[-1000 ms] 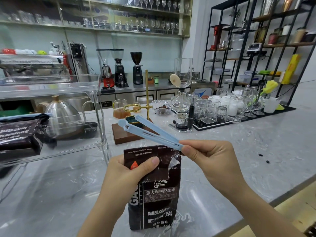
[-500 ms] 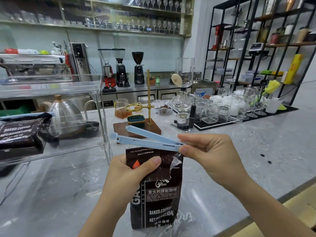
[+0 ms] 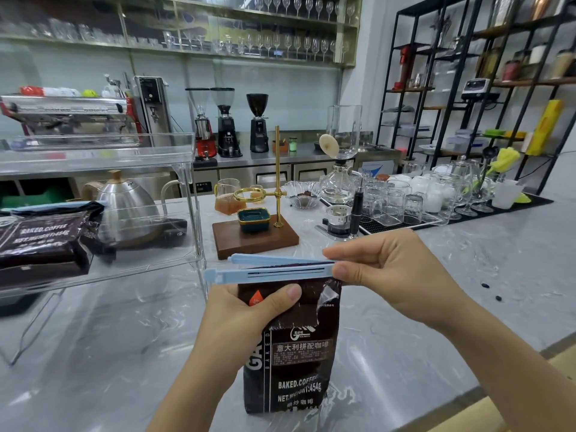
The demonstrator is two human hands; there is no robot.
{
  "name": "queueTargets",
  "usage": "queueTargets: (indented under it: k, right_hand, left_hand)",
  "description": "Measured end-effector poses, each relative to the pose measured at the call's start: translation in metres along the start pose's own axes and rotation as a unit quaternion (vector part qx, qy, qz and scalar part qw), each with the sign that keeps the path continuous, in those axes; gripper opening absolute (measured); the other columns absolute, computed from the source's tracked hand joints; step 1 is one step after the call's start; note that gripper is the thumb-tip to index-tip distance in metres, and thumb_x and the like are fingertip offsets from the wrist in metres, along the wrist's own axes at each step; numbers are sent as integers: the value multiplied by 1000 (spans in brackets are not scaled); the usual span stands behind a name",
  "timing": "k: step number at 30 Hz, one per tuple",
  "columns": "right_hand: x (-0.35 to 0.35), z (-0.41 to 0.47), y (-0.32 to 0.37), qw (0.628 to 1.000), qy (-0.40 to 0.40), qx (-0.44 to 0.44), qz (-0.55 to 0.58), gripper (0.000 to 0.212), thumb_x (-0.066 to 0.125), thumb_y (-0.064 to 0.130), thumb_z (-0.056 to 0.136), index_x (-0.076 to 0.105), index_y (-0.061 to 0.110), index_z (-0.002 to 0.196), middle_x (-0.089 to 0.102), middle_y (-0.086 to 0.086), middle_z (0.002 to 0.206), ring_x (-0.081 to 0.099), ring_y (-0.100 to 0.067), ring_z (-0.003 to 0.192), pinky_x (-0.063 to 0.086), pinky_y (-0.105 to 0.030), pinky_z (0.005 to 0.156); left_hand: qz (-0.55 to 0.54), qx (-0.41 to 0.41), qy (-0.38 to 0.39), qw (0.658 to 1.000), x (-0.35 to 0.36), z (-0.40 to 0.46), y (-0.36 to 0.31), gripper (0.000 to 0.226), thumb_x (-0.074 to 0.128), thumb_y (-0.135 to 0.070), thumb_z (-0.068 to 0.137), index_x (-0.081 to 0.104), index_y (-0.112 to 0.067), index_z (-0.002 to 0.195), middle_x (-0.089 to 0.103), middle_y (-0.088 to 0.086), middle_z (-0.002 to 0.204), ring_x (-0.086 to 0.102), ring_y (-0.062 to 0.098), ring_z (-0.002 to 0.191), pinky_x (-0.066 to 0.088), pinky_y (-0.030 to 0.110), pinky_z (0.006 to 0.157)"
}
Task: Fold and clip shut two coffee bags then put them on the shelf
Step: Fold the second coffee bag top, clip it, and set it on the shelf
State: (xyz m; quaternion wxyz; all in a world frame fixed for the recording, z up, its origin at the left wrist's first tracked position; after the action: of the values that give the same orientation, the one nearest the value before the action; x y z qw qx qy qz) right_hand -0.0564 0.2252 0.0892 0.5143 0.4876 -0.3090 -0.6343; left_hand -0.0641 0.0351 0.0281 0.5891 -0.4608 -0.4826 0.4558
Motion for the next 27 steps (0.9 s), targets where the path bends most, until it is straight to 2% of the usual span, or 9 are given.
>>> queueTargets:
  k: [4,9,13,17,21,24,27]
  right_hand:
    - [0,0,0,1000,22,6,4,28,76,17,66,78,14,94,80,-3,85,77,-16,81,60,-24,77]
    - [1,-2,-4,998,25,10,50,28,74,14,65,77,12,93,80,-3,84,76,-15,80,59,-21,74]
    - [0,-6,-8,998,15,10,61,29,75,13,64,77,12,93,80,-6,86,76,-17,81,60,-24,76]
    - [1,-8,-6,999,1,1,53,30,75,14,64,77,14,94,80,-5,87,77,-16,82,60,-22,76]
    - [3,-7,-3,999,-5,0,36,31,76,17,64,77,16,95,80,-4,87,77,-16,84,60,-22,78]
    - [3,-5,1,1000,-7,-2,24,28,77,13,66,77,15,94,80,-5,87,77,-16,82,60,-22,77]
    - [5,-3,4,1000,2,-2,2,25,77,0,73,77,14,93,80,-4,86,77,-15,79,59,-19,72]
  left_hand:
    - [12,-24,-18,999,-3,-1,5,23,83,-19,65,79,-14,86,82,2,79,79,20,72,58,19,55]
    - [6,-28,-10,1000,-3,-1,5,18,84,-18,65,80,-14,82,82,5,79,79,21,70,58,20,53]
    - [10,-12,-3,1000,-2,0,2,28,82,-23,60,80,-16,87,83,3,85,80,20,76,60,21,59]
    - [4,-5,2,1000,-1,0,3,19,82,-21,61,81,-20,80,83,3,82,80,20,74,60,21,57]
    - [11,-2,2,1000,-2,1,3,20,83,-17,65,80,-16,86,83,5,84,80,23,77,61,26,62]
    - [11,6,12,1000,-1,1,2,18,81,-11,70,80,-13,89,83,6,85,80,24,77,61,25,62]
    - [17,11,12,1000,-1,2,2,18,81,-15,69,80,-16,87,83,4,85,80,22,77,61,26,64]
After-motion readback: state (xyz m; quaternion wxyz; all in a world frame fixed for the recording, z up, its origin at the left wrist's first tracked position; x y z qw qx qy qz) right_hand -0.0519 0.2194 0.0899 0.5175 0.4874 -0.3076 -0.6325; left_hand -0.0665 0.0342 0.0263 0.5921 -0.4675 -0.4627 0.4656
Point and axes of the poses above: each hand's wrist, its own z-axis towards the middle knuckle, its own x-axis out of the palm, y = z × x, the point moved 7 cm from there along z, towards the middle knuckle
